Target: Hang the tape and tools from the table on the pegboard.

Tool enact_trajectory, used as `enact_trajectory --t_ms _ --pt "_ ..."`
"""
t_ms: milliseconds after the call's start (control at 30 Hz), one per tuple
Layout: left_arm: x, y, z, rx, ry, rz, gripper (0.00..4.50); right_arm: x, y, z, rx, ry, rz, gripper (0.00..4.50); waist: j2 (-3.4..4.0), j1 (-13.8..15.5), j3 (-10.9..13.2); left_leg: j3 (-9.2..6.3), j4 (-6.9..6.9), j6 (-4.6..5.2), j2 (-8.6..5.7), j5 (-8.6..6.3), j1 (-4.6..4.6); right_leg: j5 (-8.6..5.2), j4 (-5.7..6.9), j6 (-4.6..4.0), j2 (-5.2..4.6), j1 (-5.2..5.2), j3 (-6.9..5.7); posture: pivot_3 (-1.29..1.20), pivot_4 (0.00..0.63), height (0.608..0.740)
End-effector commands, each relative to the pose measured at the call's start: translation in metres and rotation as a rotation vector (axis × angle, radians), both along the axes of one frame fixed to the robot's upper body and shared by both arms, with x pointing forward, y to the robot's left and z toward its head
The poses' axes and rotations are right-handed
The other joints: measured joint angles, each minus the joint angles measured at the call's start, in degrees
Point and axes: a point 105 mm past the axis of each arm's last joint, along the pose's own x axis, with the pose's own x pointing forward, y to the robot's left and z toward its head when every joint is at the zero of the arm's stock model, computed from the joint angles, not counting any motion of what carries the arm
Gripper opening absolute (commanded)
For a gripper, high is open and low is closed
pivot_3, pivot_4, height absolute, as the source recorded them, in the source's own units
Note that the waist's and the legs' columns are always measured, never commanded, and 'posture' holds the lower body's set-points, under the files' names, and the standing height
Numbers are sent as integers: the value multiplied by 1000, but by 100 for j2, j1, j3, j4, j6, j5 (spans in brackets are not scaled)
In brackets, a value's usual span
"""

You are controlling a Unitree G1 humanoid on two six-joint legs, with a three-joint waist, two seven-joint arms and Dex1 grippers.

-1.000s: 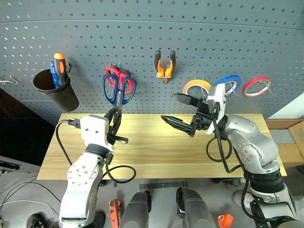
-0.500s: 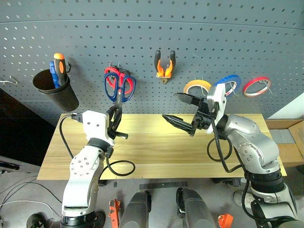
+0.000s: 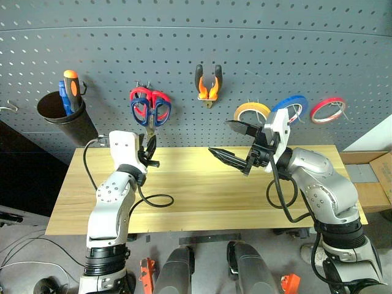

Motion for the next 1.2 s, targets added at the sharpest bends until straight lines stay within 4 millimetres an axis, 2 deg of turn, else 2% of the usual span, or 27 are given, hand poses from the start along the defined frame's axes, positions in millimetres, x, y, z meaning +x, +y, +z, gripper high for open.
enact_trajectory --t_ms 33,67,133,233,333,500,600,733,800,900,1033,1200 --pt "-5 14 15 -7 -59 54 3078 -7 1 8 8 -38 15 4500 0 4 0 0 0 1 -1 0 -1 0 -1 0 0 1 0 6 271 740" --pt "-8 18 13 -13 -48 60 3396 -7 1 7 8 -35 15 4500 0 8 0 0 1 1 -1 -1 -1 0 -2 0 -1 2 0 8 271 740" --pt "-15 24 1 -41 23 64 3396 -8 0 5 7 -28 18 4500 0 7 0 0 1 1 -2 -1 -1 0 -3 0 -1 2 1 14 272 740" --pt "-30 36 -32 -56 231 82 3396 -11 1 0 -2 0 39 4500 0 -11 0 0 -2 1 -1 -1 0 0 -2 0 -1 0 3 26 277 740" --pt "-33 46 -47 -31 355 133 3396 -19 5 -12 -30 91 103 4500 0 0 1 -2 -3 15 0 -9 -1 0 1 0 0 -2 1 40 279 740" --pt "-20 76 -44 -86 461 293 3396 -24 11 -25 -49 191 148 4500 -3 111 2 -17 6 21 -2 -9 2 4 4 3 0 10 -12 35 285 740" --pt "-14 83 -39 -81 488 272 3396 -23 16 -33 -72 202 147 4500 -2 91 2 -15 4 18 -8 -7 2 6 -1 6 1 11 -8 47 292 740" --pt "-18 98 -58 -44 618 297 3396 -22 20 -64 -240 173 121 4500 -2 66 2 -8 -10 -2 -5 4 1 5 -3 5 1 -6 -5 38 292 740" --pt "-18 93 -67 -61 678 246 3396 -25 22 -73 -279 160 126 4500 -3 75 2 -9 -14 -4 -3 4 0 4 -4 4 1 -11 -6 42 292 740" --pt "-15 82 -74 -64 723 180 3396 -27 23 -74 -280 157 131 4500 -3 80 3 -9 -8 -5 -4 4 -14 4 -5 4 -1 -18 -5 37 295 740" --pt "-8 92 -77 -65 735 239 3396 -27 22 -74 -282 160 125 4500 -6 93 4 -13 1 -5 -6 4 -16 7 -6 7 -4 -11 -7 31 296 740" --pt "-1 94 -81 -66 756 229 3396 -27 18 -75 -290 166 114 4500 -7 82 6 -13 -2 -6 -5 4 -17 7 -3 7 -4 -16 -7 24 305 740"
